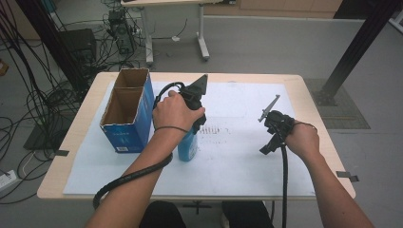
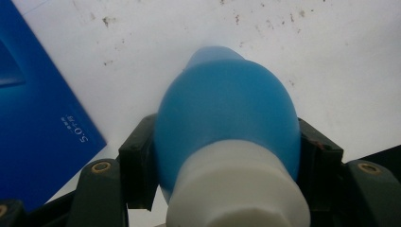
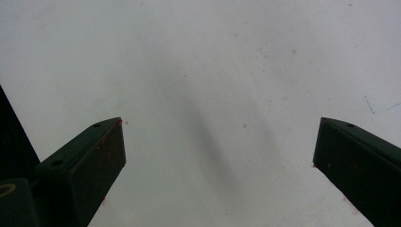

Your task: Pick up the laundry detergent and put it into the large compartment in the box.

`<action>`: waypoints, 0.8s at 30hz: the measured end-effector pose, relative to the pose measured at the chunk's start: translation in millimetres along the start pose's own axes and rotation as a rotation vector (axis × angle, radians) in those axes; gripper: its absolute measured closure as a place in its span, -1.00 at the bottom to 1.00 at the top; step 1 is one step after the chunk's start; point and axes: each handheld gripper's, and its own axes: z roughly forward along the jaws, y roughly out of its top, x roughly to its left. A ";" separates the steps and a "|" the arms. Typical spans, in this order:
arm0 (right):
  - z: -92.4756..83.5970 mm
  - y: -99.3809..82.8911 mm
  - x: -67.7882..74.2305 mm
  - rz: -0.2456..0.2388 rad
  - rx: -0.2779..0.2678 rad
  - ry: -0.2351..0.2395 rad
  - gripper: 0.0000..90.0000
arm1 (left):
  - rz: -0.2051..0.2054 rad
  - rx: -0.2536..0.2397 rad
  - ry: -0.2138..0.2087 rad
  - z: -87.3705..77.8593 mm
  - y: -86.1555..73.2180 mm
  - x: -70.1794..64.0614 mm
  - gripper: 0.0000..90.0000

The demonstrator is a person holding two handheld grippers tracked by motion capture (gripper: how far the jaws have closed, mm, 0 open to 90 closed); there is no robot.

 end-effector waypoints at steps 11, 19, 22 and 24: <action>-2.0 0.1 -0.3 0.002 0.000 -0.004 -0.93 | -0.001 0.003 0.002 0.0 0.6 -0.3 -0.18; -3.3 0.5 -0.3 0.004 -0.001 -0.005 -0.93 | -0.001 0.003 0.006 -0.1 0.6 -1.3 -0.18; -3.4 0.4 -0.7 0.004 -0.002 -0.005 -0.93 | -0.001 0.004 0.006 0.0 0.8 -1.5 -0.18; -3.6 -0.1 -0.5 0.009 -0.004 -0.006 -0.93 | -0.002 0.005 0.007 0.0 1.0 -1.6 -0.18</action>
